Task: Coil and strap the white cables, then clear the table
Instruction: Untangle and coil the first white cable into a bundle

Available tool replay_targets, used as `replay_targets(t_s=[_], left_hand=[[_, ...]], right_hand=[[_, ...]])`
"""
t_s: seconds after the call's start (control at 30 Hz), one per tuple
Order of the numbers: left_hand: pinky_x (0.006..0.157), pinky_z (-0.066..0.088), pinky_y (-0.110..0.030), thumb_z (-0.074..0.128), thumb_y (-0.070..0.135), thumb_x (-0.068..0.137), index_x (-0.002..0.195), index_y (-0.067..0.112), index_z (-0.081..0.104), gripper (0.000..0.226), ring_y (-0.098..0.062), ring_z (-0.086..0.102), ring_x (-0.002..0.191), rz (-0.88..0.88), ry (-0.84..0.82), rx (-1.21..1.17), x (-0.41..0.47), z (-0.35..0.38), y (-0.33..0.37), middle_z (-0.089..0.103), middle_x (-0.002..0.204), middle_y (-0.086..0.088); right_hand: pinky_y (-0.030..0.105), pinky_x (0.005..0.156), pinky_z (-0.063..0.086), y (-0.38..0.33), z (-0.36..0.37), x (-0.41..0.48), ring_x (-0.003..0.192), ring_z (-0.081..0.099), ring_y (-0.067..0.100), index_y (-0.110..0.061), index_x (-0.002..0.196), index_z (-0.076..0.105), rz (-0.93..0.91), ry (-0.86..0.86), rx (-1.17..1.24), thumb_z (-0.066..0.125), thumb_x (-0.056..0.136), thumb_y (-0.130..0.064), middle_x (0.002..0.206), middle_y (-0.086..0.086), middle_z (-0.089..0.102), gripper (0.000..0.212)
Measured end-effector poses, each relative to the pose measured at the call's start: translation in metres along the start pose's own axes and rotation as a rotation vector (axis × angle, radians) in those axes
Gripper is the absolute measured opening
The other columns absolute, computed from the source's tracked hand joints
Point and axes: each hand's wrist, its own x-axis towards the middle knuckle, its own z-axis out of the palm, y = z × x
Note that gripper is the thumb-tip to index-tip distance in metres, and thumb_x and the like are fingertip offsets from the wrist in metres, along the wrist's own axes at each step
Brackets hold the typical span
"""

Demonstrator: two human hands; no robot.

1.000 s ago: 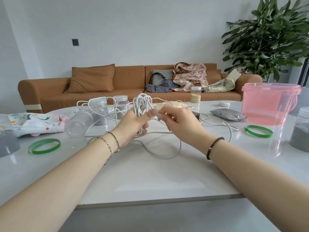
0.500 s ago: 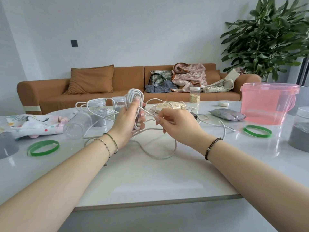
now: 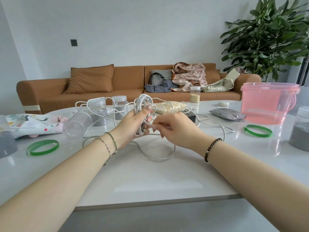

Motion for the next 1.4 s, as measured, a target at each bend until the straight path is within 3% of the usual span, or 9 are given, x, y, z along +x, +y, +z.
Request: replay_targets(t_s=[0.27,0.53,0.63,0.73,0.83,1.03,1.1,1.2,1.4], left_hand=[[0.054,0.043,-0.023,0.050,0.046,0.098,0.079,0.017,0.046,0.035,-0.012,0.045,0.060,-0.026,-0.010,-0.227,0.004,-0.004,0.001,0.044,0.069,0.002],[0.066,0.058,-0.032,0.054,0.041,0.100,0.079,0.013,0.052,0.035,-0.011,0.057,0.054,0.091,0.532,-0.657,0.016,-0.026,0.010,0.055,0.061,0.001],[0.067,0.059,-0.036,0.053,0.042,0.100,0.078,0.010,0.050,0.039,-0.011,0.057,0.047,0.059,0.618,-0.792,0.020,-0.029,0.012,0.054,0.052,0.000],[0.063,0.061,-0.037,0.055,0.041,0.099,0.082,0.008,0.051,0.038,-0.013,0.057,0.053,-0.029,0.524,-0.921,0.017,-0.024,0.015,0.054,0.057,-0.004],[0.066,0.062,-0.041,0.056,0.037,0.099,0.087,0.007,0.053,0.032,-0.015,0.055,0.070,-0.097,0.370,-0.945,0.012,-0.019,0.021,0.052,0.067,-0.006],[0.090,0.055,-0.058,0.054,0.040,0.099,0.092,0.013,0.055,0.028,-0.016,0.067,0.072,-0.186,0.145,-0.678,0.005,-0.009,0.018,0.056,0.070,-0.003],[0.085,0.059,-0.053,0.052,0.042,0.099,0.096,0.011,0.055,0.031,-0.018,0.071,0.086,-0.196,0.135,-0.530,0.004,-0.007,0.014,0.061,0.073,-0.002],[0.081,0.058,-0.058,0.054,0.040,0.098,0.103,0.006,0.055,0.034,-0.024,0.071,0.102,-0.207,0.137,-0.487,0.004,-0.005,0.012,0.062,0.081,-0.005],[0.073,0.062,-0.049,0.053,0.038,0.100,0.110,-0.001,0.061,0.041,-0.025,0.075,0.089,-0.252,0.058,-0.349,-0.004,0.004,0.009,0.073,0.100,-0.013]], right_hand=[[0.041,0.068,0.052,-0.004,-0.003,-0.001,0.063,0.059,0.017,-0.026,0.077,0.065,0.049,0.014,0.067,0.059,0.096,-0.037,0.061,-0.005,0.063,0.023],[0.037,0.063,0.053,-0.008,-0.006,-0.001,0.050,0.053,0.008,-0.019,0.082,0.065,0.126,-0.068,0.182,0.056,0.100,-0.028,0.060,0.005,0.063,0.022],[0.037,0.062,0.052,-0.011,-0.005,-0.001,0.052,0.053,0.014,-0.017,0.083,0.068,0.132,-0.117,0.256,0.057,0.099,-0.023,0.062,0.012,0.062,0.021],[0.035,0.061,0.048,-0.006,-0.003,-0.002,0.062,0.055,0.029,-0.023,0.087,0.075,0.130,-0.165,0.217,0.060,0.098,-0.025,0.068,0.015,0.063,0.018],[0.035,0.070,0.052,0.000,-0.001,-0.002,0.070,0.058,0.021,-0.029,0.090,0.075,0.113,-0.123,0.100,0.061,0.096,-0.029,0.076,0.001,0.070,0.016],[0.035,0.067,0.048,0.010,-0.001,0.002,0.063,0.049,0.020,-0.010,0.086,0.074,0.061,0.028,0.000,0.061,0.095,-0.015,0.063,0.002,0.061,0.017],[0.024,0.063,0.045,0.008,-0.002,0.001,0.062,0.050,0.012,-0.014,0.093,0.079,0.010,0.067,-0.010,0.061,0.094,-0.010,0.066,-0.007,0.065,0.018],[0.026,0.065,0.045,0.003,-0.005,0.002,0.063,0.049,0.012,-0.010,0.081,0.074,-0.023,0.141,-0.046,0.061,0.093,-0.011,0.063,-0.005,0.061,0.017],[0.006,0.063,0.034,0.001,-0.008,0.003,0.064,0.052,-0.009,-0.013,0.081,0.077,-0.015,0.190,-0.048,0.068,0.091,-0.017,0.057,-0.021,0.051,0.014]])
